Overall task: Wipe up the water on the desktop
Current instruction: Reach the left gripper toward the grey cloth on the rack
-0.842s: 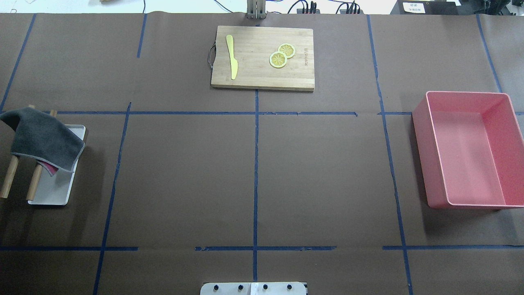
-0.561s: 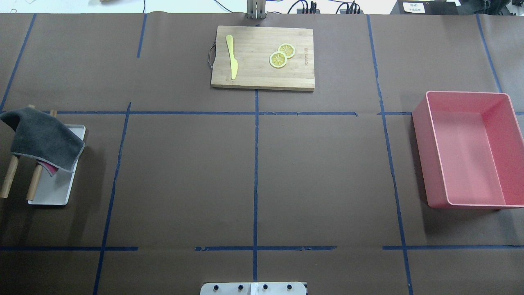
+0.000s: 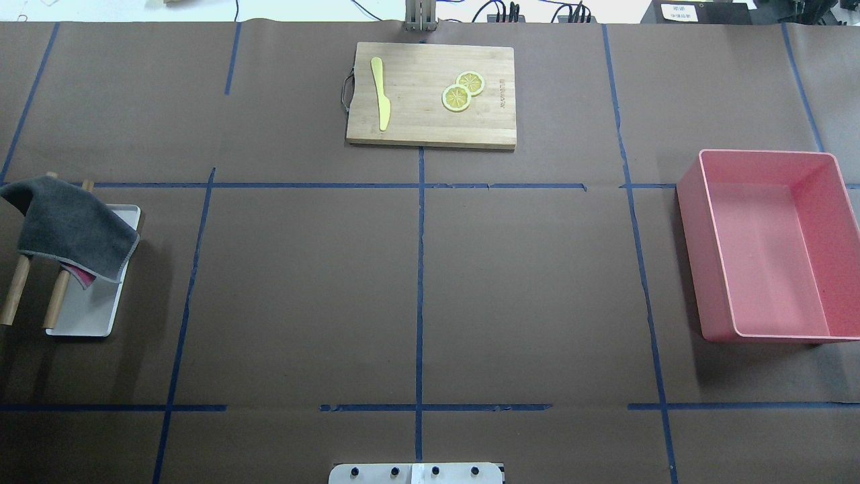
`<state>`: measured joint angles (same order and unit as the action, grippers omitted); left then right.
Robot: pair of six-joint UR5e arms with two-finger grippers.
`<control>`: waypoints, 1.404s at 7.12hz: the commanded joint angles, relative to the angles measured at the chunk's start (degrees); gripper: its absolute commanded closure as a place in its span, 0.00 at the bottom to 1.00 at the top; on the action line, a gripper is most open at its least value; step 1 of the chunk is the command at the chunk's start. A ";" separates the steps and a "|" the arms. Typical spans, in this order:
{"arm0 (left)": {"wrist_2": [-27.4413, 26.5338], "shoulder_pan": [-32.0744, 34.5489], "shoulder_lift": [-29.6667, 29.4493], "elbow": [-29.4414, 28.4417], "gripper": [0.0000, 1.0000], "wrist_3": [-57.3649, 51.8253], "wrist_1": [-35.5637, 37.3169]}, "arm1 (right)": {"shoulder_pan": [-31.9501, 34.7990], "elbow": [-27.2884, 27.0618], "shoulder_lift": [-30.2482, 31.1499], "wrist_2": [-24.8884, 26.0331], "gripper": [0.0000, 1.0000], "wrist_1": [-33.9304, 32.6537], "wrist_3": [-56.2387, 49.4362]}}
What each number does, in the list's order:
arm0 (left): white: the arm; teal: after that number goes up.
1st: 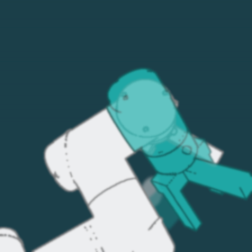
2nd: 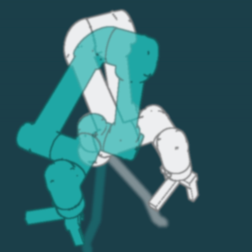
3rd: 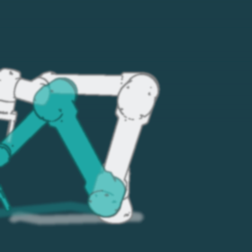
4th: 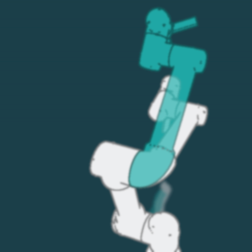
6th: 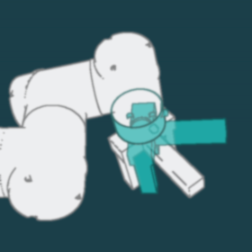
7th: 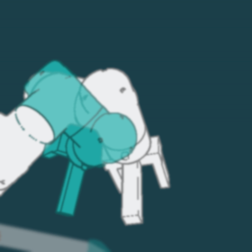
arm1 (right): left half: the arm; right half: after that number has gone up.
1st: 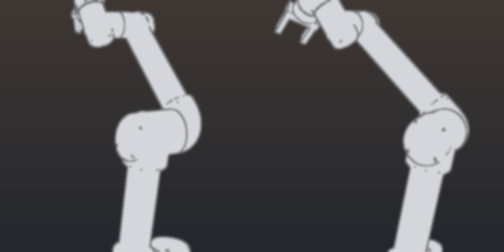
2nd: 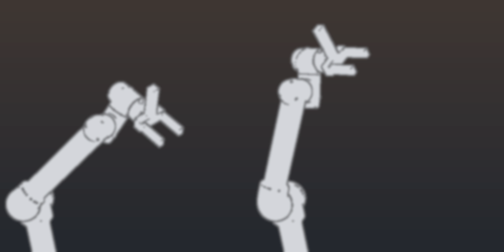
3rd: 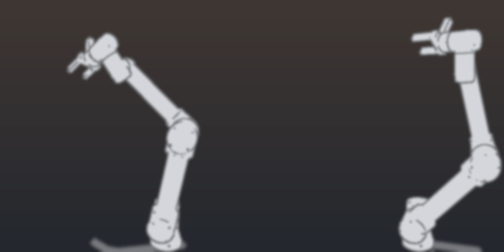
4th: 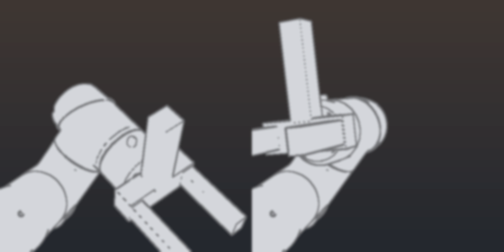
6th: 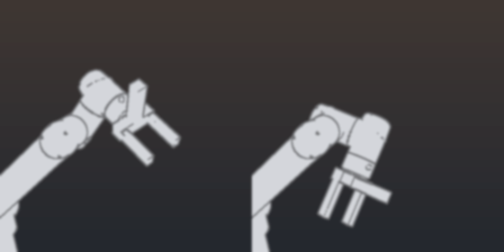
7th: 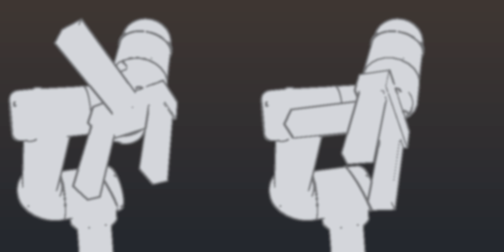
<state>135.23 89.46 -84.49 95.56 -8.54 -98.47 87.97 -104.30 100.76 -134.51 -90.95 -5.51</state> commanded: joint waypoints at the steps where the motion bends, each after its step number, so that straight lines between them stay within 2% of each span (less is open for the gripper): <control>1: 0.47 -0.60 -2.24 -2.73 0.00 2.62 -7.25 | -0.08 -0.02 -0.12 0.04 0.00 0.16 0.50; 3: 0.47 -1.04 -2.25 -1.97 0.00 3.96 -10.49 | -0.08 0.06 -0.03 0.04 0.00 0.07 0.50; 4: 0.56 -5.39 -2.26 -1.26 0.00 5.97 -11.64 | -0.08 0.06 -0.03 0.04 0.00 0.07 0.59; 5: 0.65 -8.05 -2.78 -0.82 0.00 11.90 -11.65 | -0.08 0.06 -0.03 0.13 0.00 0.07 0.59; 7: 0.12 -15.17 -3.92 3.48 0.00 30.61 -11.57 | -0.34 0.15 -0.03 0.04 0.00 0.16 3.04; 9: -0.40 -17.82 -4.01 5.33 0.00 41.27 -11.57 | -0.52 0.15 -0.03 0.13 0.00 0.16 3.05; 10: -0.41 -18.61 -4.01 5.42 0.00 41.75 -11.57 | -0.52 0.15 -0.03 0.13 0.00 0.16 2.96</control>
<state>134.99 72.23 -88.48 100.40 30.11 -110.04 87.50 -104.15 100.70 -134.39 -90.80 -2.55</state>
